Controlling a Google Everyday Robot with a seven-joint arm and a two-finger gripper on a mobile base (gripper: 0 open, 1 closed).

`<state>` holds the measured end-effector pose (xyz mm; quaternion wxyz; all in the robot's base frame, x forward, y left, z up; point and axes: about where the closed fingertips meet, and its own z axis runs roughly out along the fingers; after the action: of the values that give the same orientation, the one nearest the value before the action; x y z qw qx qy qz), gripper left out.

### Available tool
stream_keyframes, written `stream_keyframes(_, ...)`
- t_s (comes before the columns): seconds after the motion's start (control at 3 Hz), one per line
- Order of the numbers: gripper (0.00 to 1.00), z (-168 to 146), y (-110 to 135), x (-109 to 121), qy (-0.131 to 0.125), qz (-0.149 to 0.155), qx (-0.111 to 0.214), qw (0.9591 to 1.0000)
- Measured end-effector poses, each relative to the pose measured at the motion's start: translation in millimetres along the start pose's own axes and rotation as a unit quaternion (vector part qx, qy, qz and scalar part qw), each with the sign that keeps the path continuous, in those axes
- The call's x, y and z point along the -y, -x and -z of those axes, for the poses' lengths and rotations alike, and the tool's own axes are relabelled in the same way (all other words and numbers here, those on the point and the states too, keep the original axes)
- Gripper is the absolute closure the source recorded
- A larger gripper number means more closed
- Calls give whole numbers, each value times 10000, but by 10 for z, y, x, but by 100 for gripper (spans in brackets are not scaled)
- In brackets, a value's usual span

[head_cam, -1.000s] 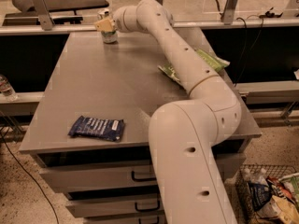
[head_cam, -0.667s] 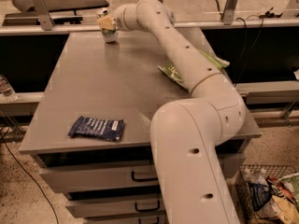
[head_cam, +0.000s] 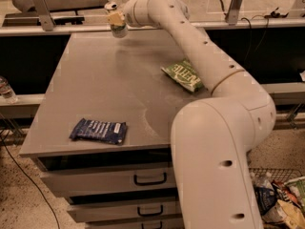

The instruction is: Move 7up can near green jalapeno chip bag

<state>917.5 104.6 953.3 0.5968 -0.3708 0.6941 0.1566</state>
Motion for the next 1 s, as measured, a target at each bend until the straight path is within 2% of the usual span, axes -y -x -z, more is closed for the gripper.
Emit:
stream_keyframes(0.33,100,544,51,206,-274,284,-104,9992)
stream_keyframes(0.67,100,1243,-16,418,-621,324,-216,9973)
stream_keyframes(1.0,100,1881,-269,568,-921,140,-323,9951)
